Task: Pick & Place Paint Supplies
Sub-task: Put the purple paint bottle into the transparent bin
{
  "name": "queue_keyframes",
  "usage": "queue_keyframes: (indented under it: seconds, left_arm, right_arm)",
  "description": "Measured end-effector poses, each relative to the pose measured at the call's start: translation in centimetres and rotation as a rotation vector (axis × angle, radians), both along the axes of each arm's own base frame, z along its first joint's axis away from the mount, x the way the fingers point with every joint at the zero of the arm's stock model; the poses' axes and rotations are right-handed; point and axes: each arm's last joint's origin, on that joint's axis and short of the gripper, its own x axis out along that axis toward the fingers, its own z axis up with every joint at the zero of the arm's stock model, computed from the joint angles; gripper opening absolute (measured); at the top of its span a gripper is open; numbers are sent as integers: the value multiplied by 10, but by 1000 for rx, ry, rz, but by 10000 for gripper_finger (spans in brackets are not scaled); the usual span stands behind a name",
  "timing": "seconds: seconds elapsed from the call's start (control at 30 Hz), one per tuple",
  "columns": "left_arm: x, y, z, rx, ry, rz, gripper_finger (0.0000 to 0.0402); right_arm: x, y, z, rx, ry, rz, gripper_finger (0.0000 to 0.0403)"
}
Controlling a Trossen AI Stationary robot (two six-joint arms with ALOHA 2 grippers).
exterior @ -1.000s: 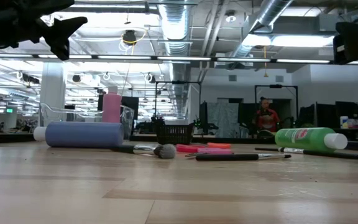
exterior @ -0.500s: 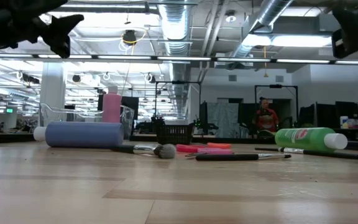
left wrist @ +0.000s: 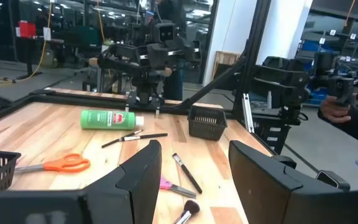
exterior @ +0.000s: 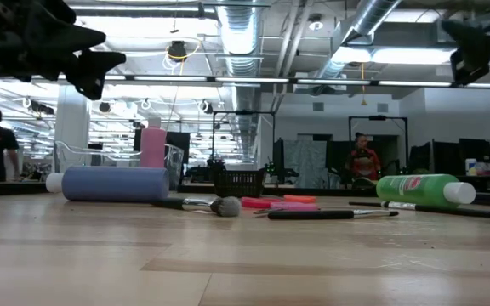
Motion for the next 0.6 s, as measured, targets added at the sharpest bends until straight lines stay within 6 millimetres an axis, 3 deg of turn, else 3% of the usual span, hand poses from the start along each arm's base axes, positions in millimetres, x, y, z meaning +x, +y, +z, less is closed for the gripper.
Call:
queue_keyframes:
  seconds: [0.27,0.6]
  left_arm:
    - [3,0,-4,9,35,0,182]
    - [3,0,-3,22,24,19,182]
  right_arm:
    - [3,-10,-4,-9,57,-274,281]
    - [14,-18,-10,15,116,-431,290]
